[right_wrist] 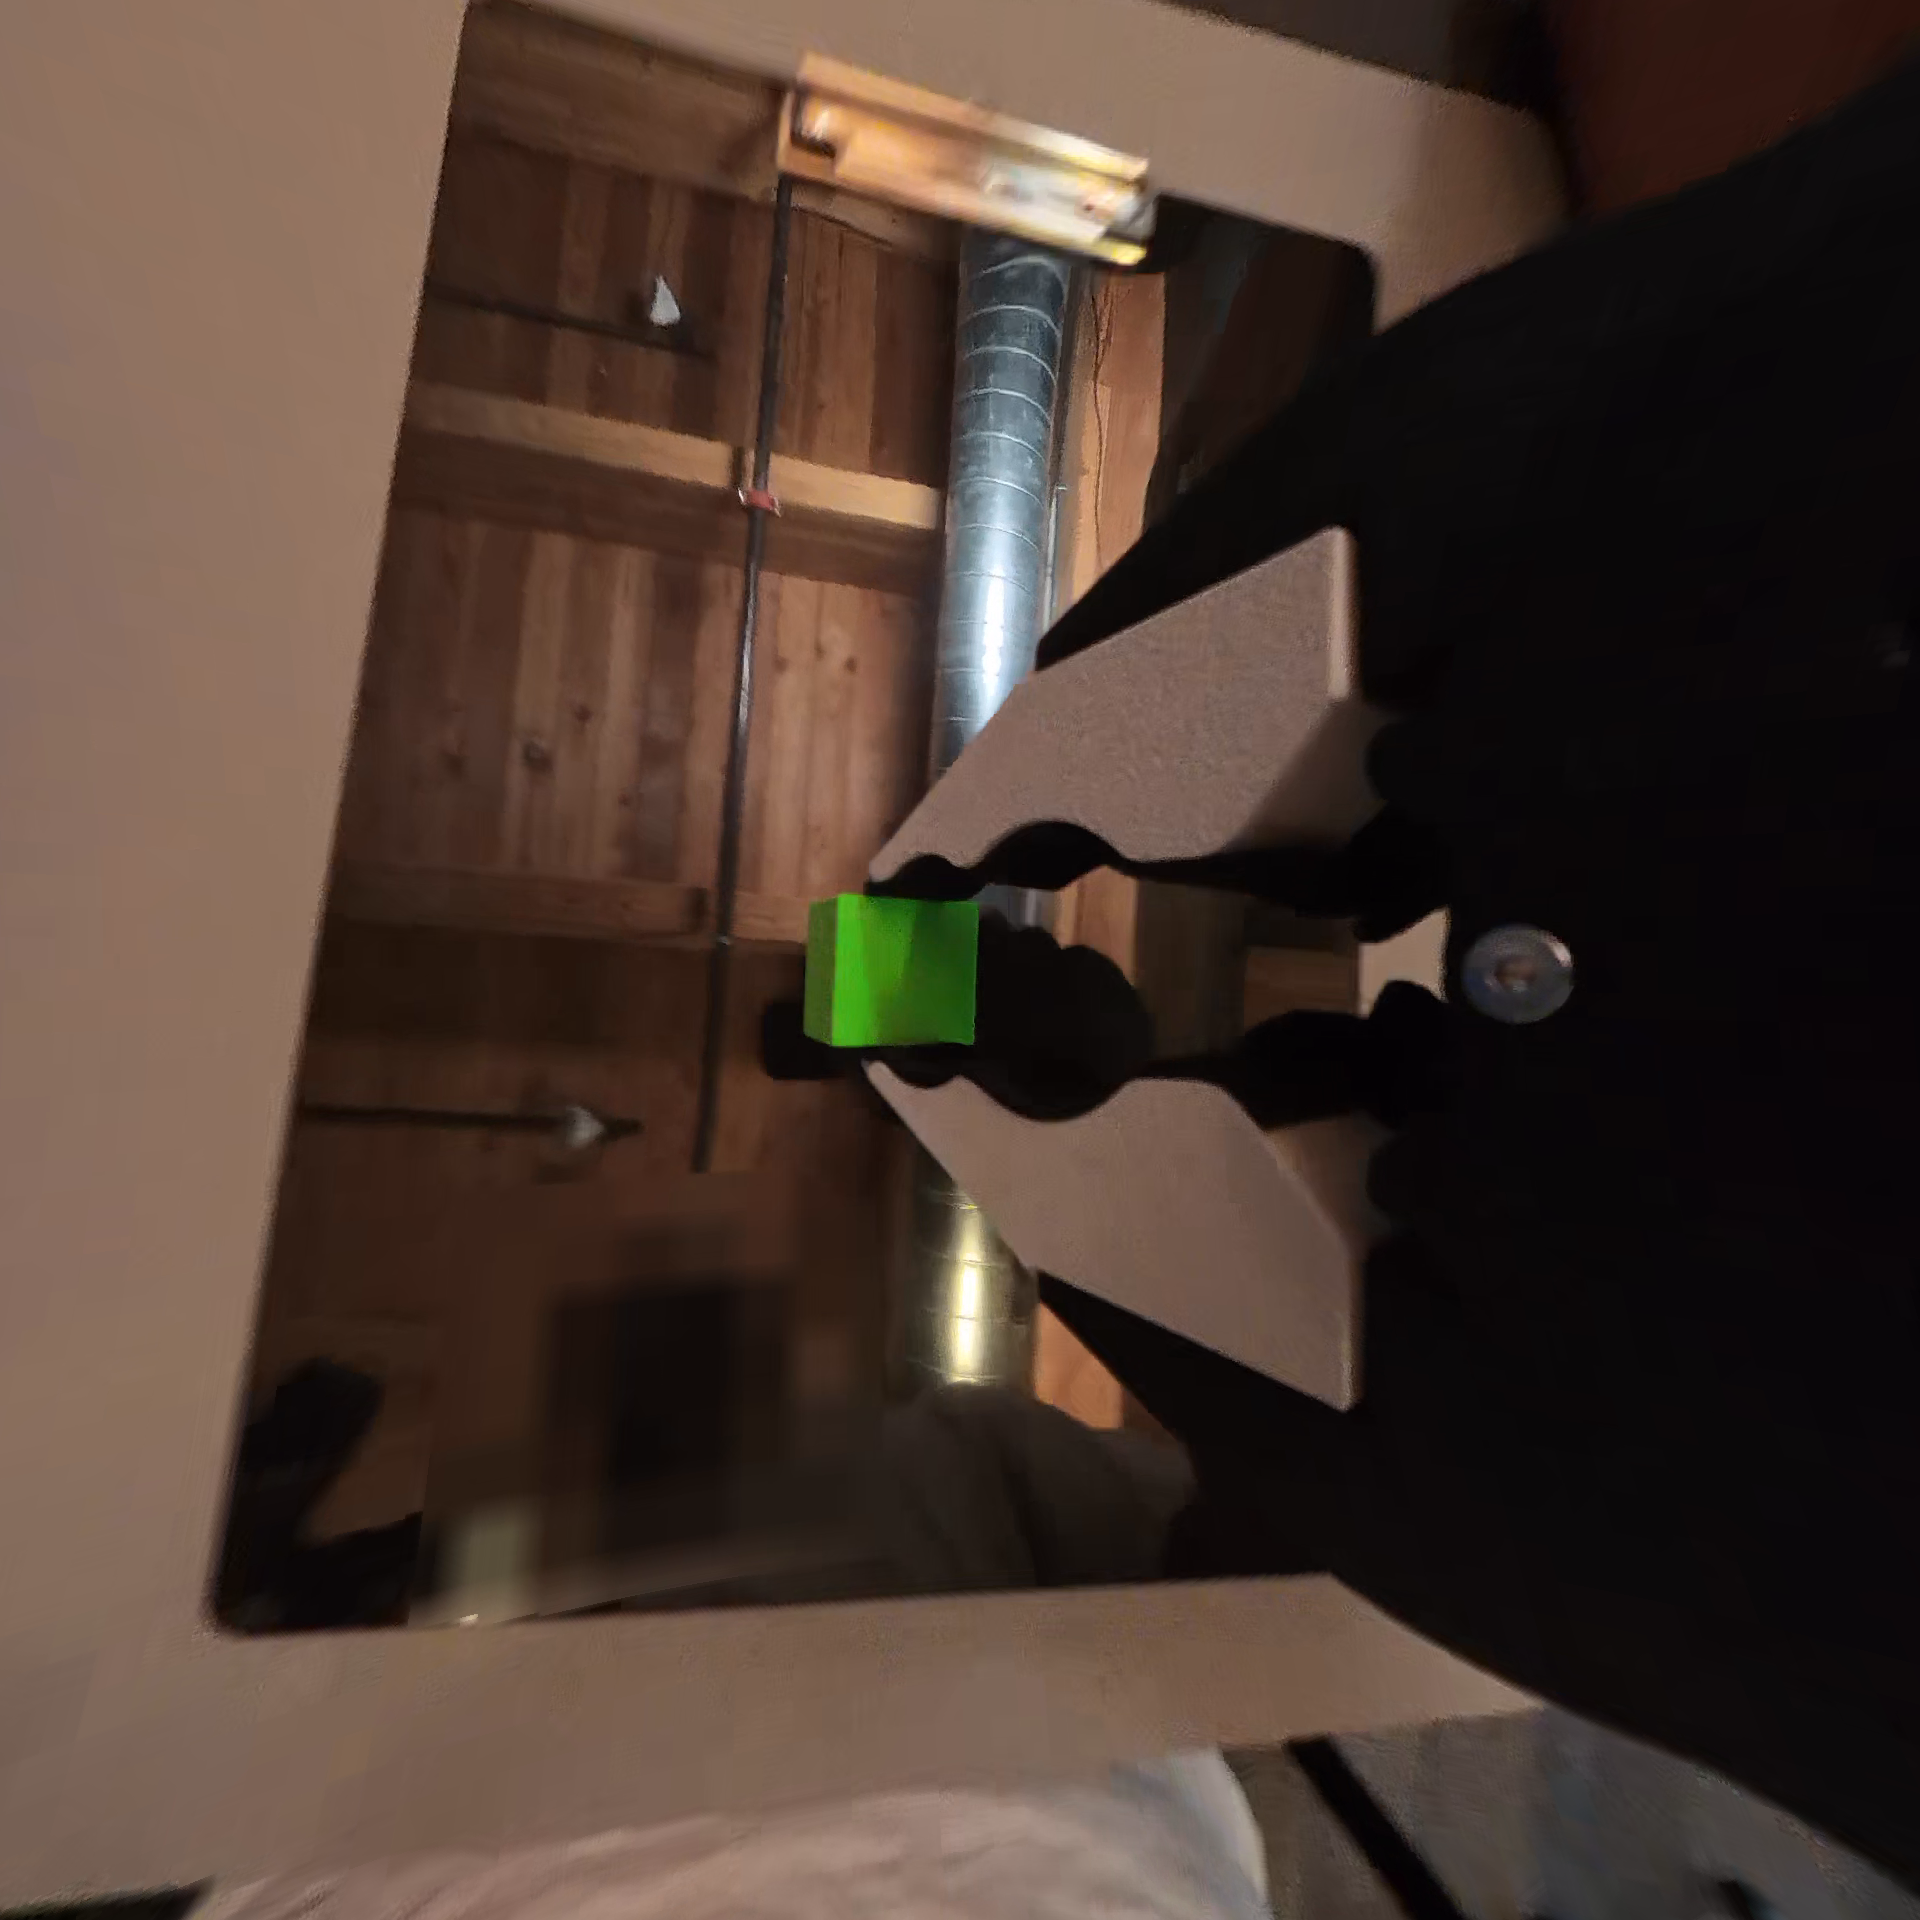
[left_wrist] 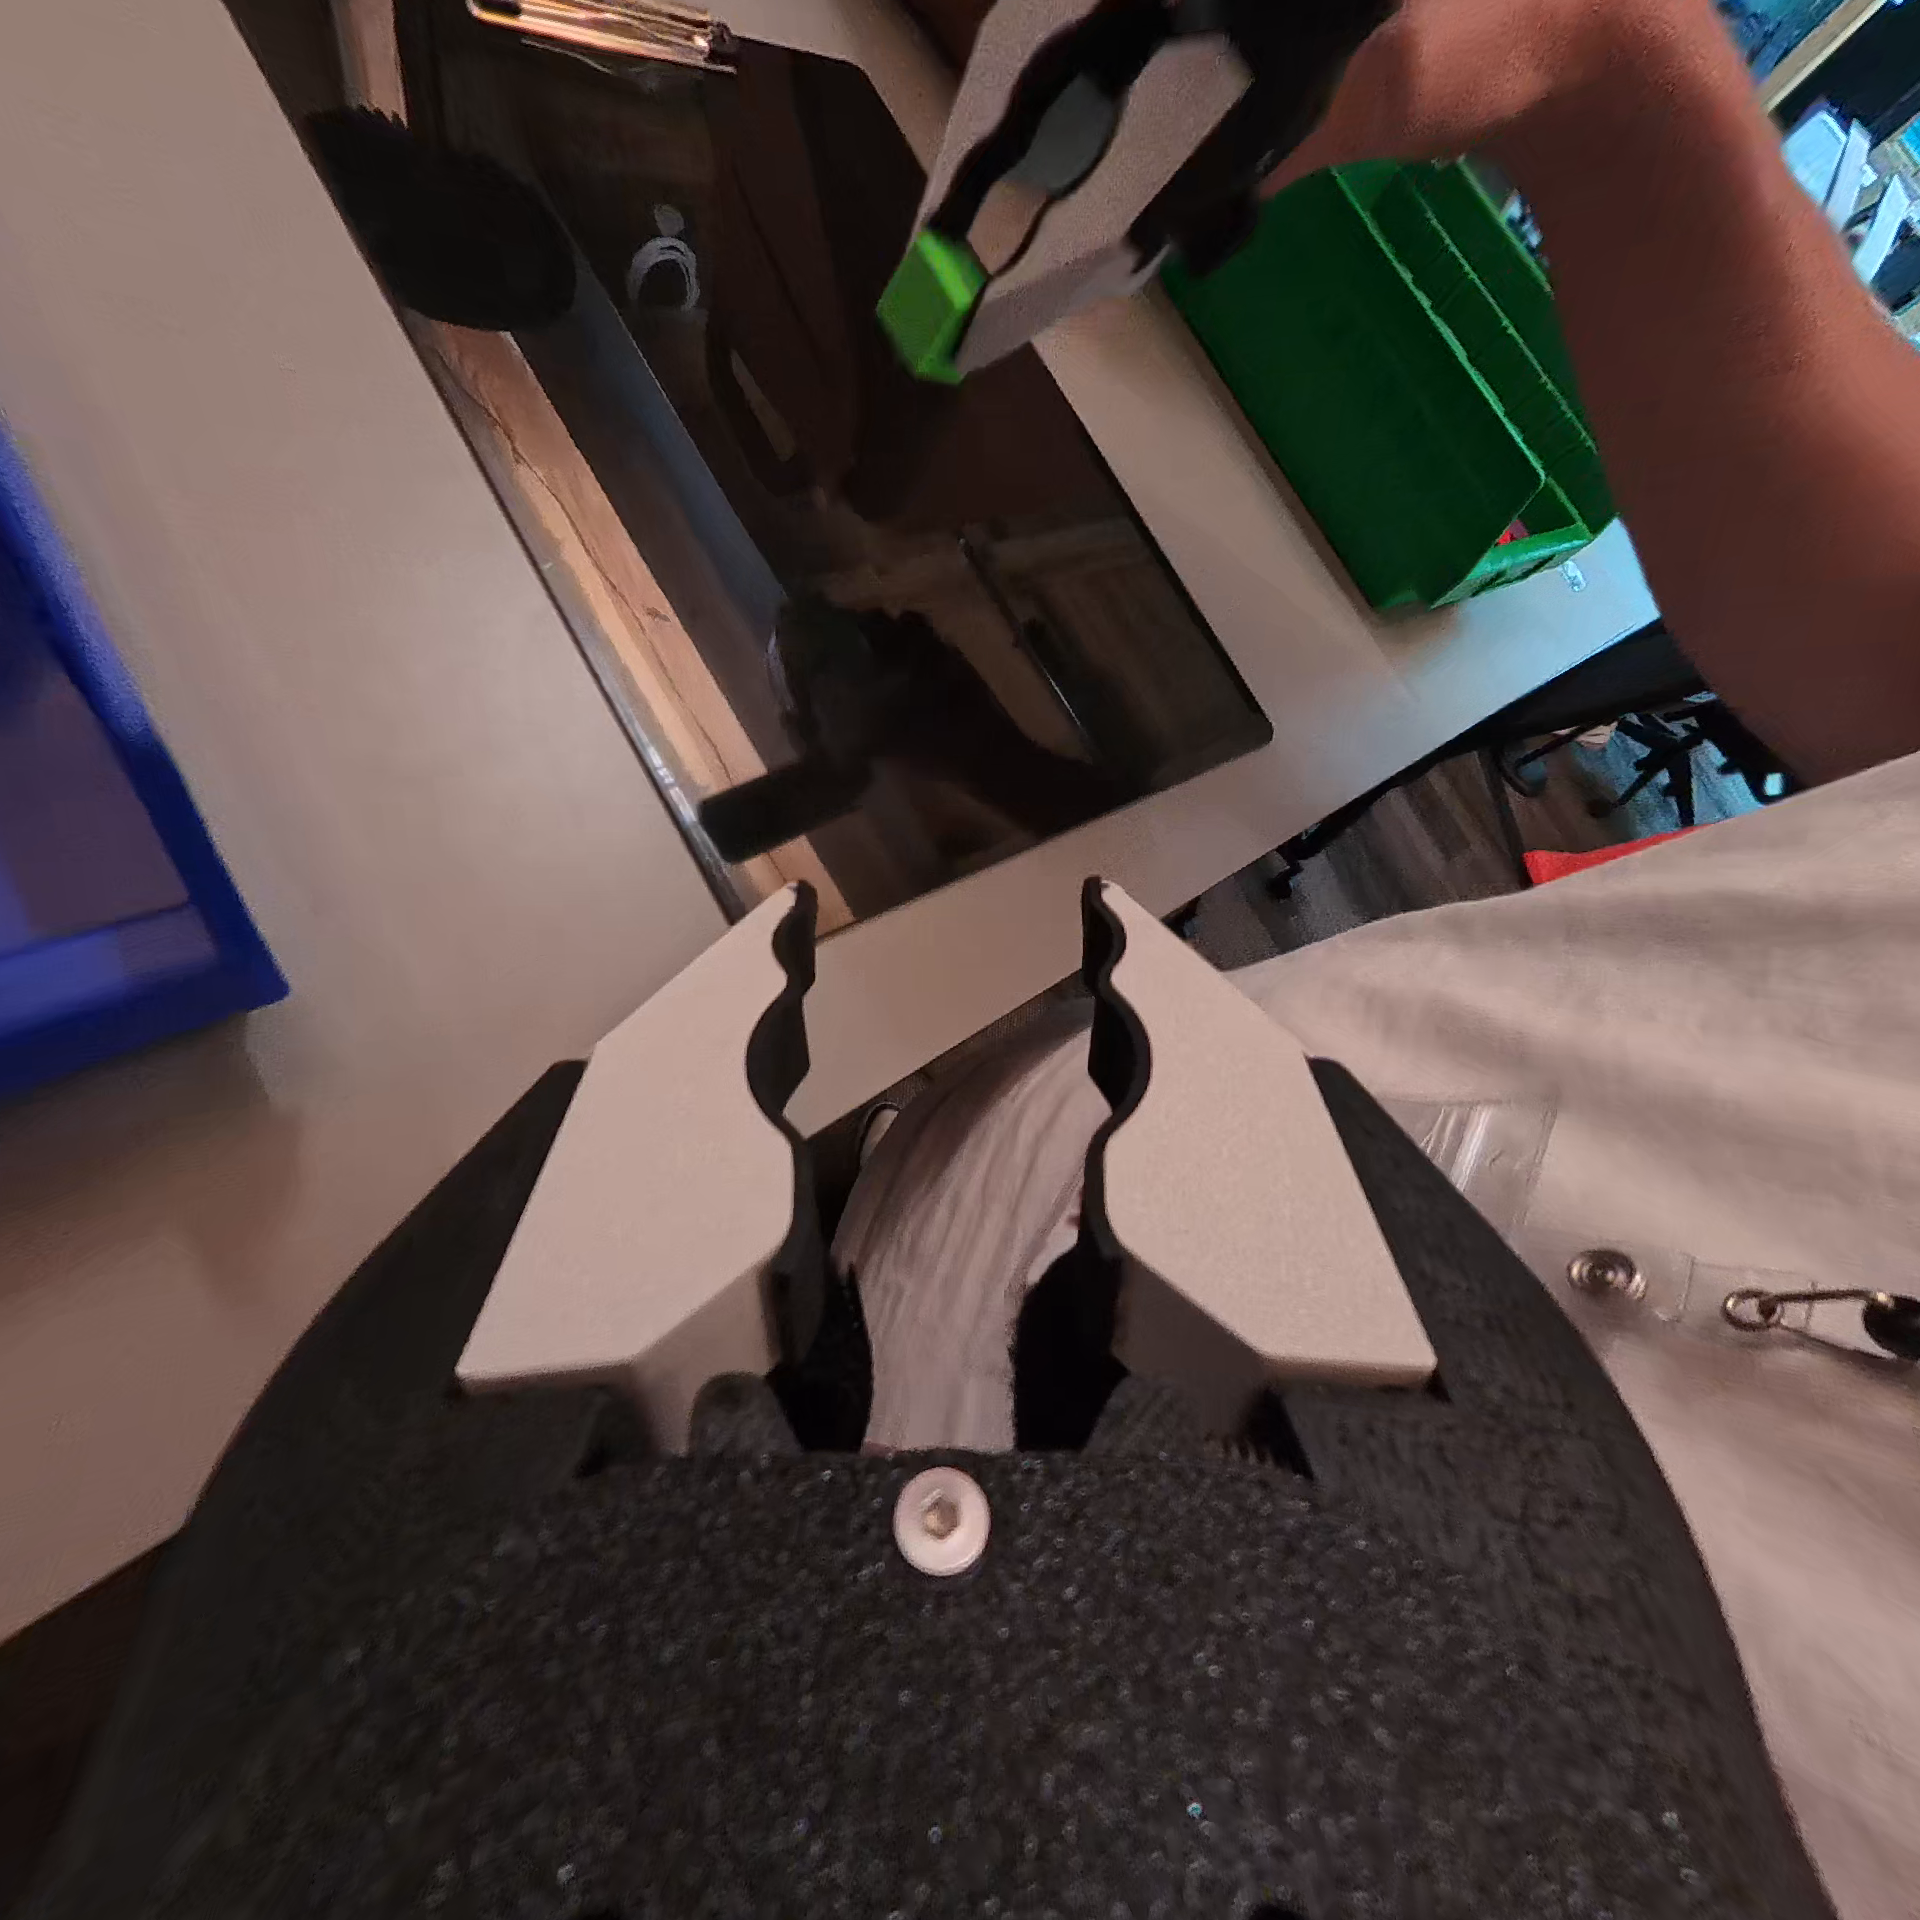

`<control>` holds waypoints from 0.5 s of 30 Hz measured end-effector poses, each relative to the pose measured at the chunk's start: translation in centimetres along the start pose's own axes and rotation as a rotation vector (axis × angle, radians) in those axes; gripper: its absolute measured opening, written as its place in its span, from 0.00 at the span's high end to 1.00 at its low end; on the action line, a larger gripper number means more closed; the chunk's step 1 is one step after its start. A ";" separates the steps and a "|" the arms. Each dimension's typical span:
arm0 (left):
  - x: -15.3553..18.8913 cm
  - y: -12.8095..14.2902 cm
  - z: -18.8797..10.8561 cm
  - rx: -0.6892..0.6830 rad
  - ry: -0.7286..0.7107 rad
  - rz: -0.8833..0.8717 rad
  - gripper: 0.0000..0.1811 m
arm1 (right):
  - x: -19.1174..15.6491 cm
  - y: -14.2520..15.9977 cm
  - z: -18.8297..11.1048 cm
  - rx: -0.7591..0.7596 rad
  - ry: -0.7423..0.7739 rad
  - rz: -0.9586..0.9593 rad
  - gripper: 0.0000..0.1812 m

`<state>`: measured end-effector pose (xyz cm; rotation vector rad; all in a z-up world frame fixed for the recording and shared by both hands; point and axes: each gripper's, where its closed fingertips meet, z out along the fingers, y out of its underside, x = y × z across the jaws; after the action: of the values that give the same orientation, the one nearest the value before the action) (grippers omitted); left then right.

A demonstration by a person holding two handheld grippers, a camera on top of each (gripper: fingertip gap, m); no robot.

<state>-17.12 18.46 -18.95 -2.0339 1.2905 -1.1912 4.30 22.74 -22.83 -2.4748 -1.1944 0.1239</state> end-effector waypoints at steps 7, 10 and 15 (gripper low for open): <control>1.9 -1.6 3.1 -0.020 0.090 0.005 0.71 | 1.9 5.3 -14.2 0.259 0.344 0.306 0.85; 3.2 -1.6 4.7 -0.058 0.120 0.048 0.71 | 2.8 12.3 -19.4 0.277 0.536 0.480 0.85; 5.1 -1.5 7.1 -0.115 0.171 0.118 0.71 | 2.2 25.9 -23.3 0.208 0.715 0.769 0.86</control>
<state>-9.42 14.11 -19.44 -1.9371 1.5712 -1.2860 30.37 2.78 -11.00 -2.3223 0.0704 -0.3802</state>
